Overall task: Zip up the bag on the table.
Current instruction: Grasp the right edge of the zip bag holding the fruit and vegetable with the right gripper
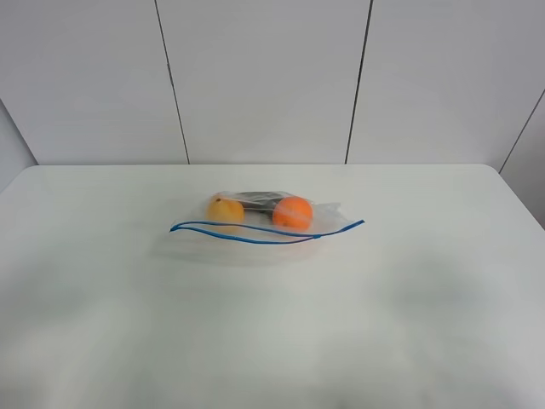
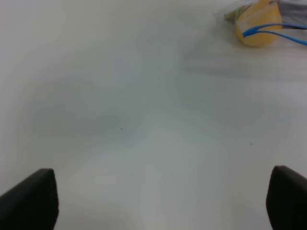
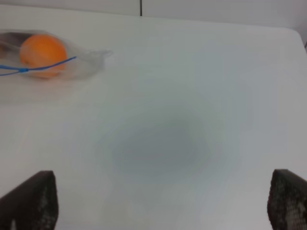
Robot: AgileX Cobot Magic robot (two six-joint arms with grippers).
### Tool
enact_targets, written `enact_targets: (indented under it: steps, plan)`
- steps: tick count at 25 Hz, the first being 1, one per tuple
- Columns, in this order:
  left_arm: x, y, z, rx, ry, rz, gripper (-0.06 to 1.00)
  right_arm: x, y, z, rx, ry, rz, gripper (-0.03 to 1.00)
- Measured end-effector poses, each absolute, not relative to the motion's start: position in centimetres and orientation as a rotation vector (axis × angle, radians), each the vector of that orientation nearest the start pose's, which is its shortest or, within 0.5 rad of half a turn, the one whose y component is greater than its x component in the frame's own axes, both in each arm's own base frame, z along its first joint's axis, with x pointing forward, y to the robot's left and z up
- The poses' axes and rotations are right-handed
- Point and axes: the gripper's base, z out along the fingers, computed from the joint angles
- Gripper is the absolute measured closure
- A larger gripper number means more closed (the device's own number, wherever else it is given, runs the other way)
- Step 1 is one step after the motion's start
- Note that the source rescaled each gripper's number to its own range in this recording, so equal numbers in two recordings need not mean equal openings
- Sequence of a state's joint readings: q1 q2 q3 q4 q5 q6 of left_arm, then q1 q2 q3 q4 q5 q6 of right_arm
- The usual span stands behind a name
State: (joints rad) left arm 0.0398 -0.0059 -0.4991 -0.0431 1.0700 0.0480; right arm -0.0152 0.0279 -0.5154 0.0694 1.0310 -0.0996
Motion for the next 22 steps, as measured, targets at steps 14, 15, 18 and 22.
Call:
enact_targets:
  steps: [14, 15, 18, 22]
  plan:
    - [-0.6, -0.4, 27.6, 0.011, 2.048, 0.003, -0.05, 18.8, 1.6, 35.4, -0.031, 2.489, 0.26, -0.03]
    - [-0.6, -0.4, 27.6, 0.011, 2.048, 0.003, -0.05, 20.8, 1.8, 34.9, -0.011, 2.53, 0.312, -0.03]
    - [-0.6, -0.4, 27.6, 0.011, 2.048, 0.003, -0.05, 25.7, 2.6, 32.9, 0.055, 2.623, 0.475, -0.03]
    - [-0.6, -0.4, 27.6, 0.011, 2.048, 0.003, -0.05, 30.7, 3.7, 28.9, 0.102, 2.719, 0.699, -0.03]
